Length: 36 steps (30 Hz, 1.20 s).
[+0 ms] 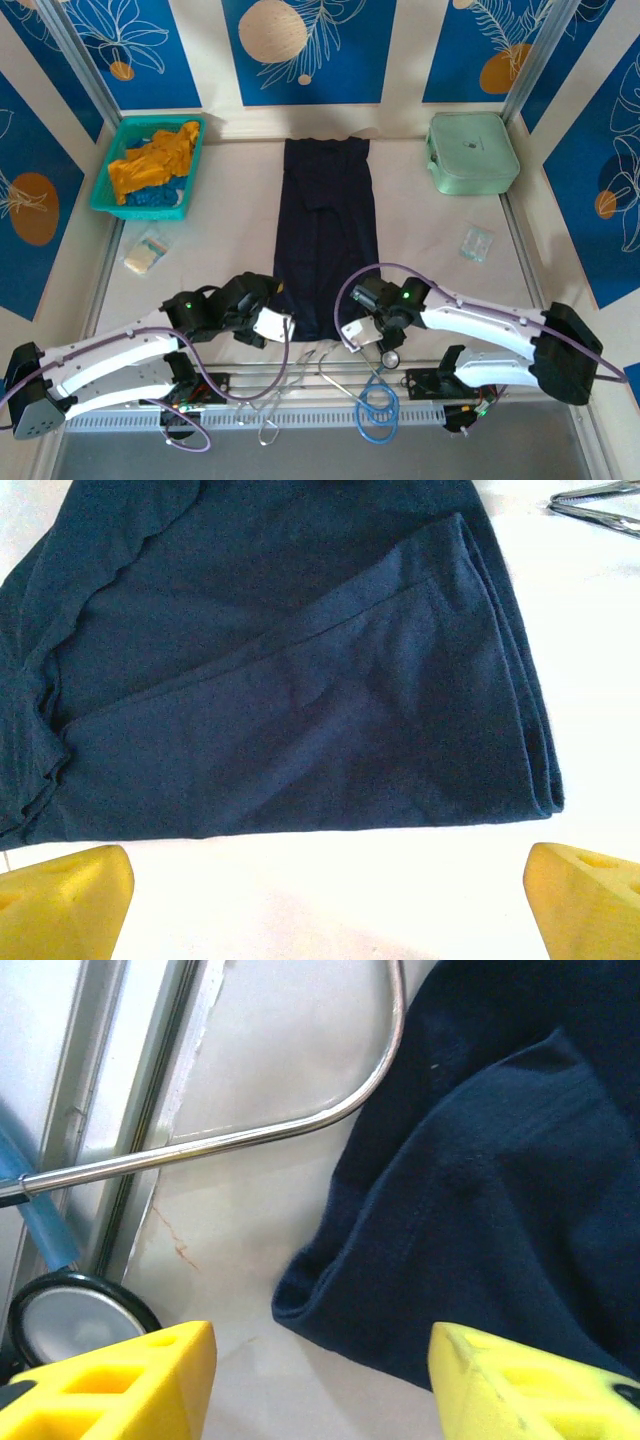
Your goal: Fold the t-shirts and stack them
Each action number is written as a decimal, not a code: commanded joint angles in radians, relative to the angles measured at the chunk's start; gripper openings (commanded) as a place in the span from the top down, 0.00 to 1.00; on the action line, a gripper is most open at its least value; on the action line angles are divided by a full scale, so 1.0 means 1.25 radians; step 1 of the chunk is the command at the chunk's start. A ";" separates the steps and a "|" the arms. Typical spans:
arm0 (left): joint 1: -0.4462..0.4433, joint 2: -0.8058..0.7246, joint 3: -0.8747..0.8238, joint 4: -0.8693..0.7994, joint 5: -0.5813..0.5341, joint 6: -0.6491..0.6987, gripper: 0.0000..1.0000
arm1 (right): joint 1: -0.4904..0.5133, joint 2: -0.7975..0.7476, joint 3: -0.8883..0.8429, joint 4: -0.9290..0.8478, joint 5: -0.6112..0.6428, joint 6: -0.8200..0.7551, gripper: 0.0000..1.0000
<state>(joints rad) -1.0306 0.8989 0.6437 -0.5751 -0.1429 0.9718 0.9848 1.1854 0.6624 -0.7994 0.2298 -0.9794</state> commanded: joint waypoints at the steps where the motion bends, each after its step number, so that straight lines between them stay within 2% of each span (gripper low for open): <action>1: -0.009 -0.008 -0.011 0.006 -0.008 0.024 0.00 | 0.013 0.035 -0.003 0.008 -0.001 0.037 0.44; 10: -0.010 -0.011 -0.018 -0.003 -0.009 0.037 0.01 | 0.022 0.060 -0.018 0.015 -0.005 0.044 0.45; 22: -0.012 0.131 -0.011 0.018 0.049 0.087 0.06 | 0.034 0.153 -0.020 0.038 0.023 0.115 0.56; 28: -0.014 0.202 -0.002 0.010 0.070 0.119 0.12 | 0.037 0.162 -0.029 0.052 0.044 0.128 0.63; 36: -0.009 0.276 0.010 0.023 0.083 0.157 0.21 | 0.040 0.146 -0.031 0.056 0.037 0.142 0.66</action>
<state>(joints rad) -1.0367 1.2221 0.6331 -0.5453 -0.0841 1.1286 1.0260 1.3598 0.6575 -0.7235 0.2893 -0.8204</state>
